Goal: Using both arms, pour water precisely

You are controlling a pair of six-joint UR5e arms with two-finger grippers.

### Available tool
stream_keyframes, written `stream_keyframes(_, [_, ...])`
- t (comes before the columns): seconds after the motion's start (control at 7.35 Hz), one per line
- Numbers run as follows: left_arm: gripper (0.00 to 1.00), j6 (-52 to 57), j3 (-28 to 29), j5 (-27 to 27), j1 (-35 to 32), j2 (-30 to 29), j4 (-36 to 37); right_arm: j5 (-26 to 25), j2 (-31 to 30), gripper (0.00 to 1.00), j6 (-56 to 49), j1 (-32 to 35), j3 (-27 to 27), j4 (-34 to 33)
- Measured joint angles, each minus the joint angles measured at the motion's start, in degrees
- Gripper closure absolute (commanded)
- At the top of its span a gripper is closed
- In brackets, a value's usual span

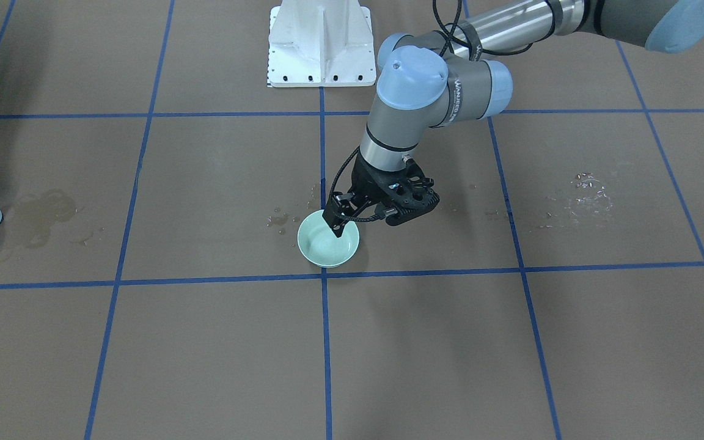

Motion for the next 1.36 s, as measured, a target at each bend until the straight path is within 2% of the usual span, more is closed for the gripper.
stream_keyframes(0.27, [0.0, -0.37, -0.75, 0.01, 0.11, 0.23, 0.09, -9.74, -4.17, 0.01, 13.23, -10.68, 4.06, 4.98])
stream_keyframes(0.54, [0.0, -0.23, -1.06, 0.49, 0.33, 0.44, 0.1, -18.63, -8.95, 0.01, 19.2, -19.25, 5.25, 12.08])
stream_keyframes(0.68, [0.0, -0.03, -1.19, 1.4, 0.55, 0.6, 0.1, -26.07, -9.98, 0.01, 22.7, -25.92, 5.32, 13.48])
stream_keyframes(0.95, [0.0, 0.12, -1.32, 2.39, 0.74, 0.84, 0.1, -42.76, -10.68, 0.01, 31.94, -42.07, 5.26, 13.45])
stream_keyframes(1.09, [0.0, 0.15, -1.34, 2.5, 0.76, 0.95, 0.1, -49.31, -10.8, 0.01, 36.15, -48.54, 4.88, 12.48])
stream_keyframes(1.36, [0.0, 0.13, -1.34, 2.5, 0.78, 1.02, 0.1, -57.26, -10.5, 0.01, 39.65, -54.59, 2.31, 11.35])
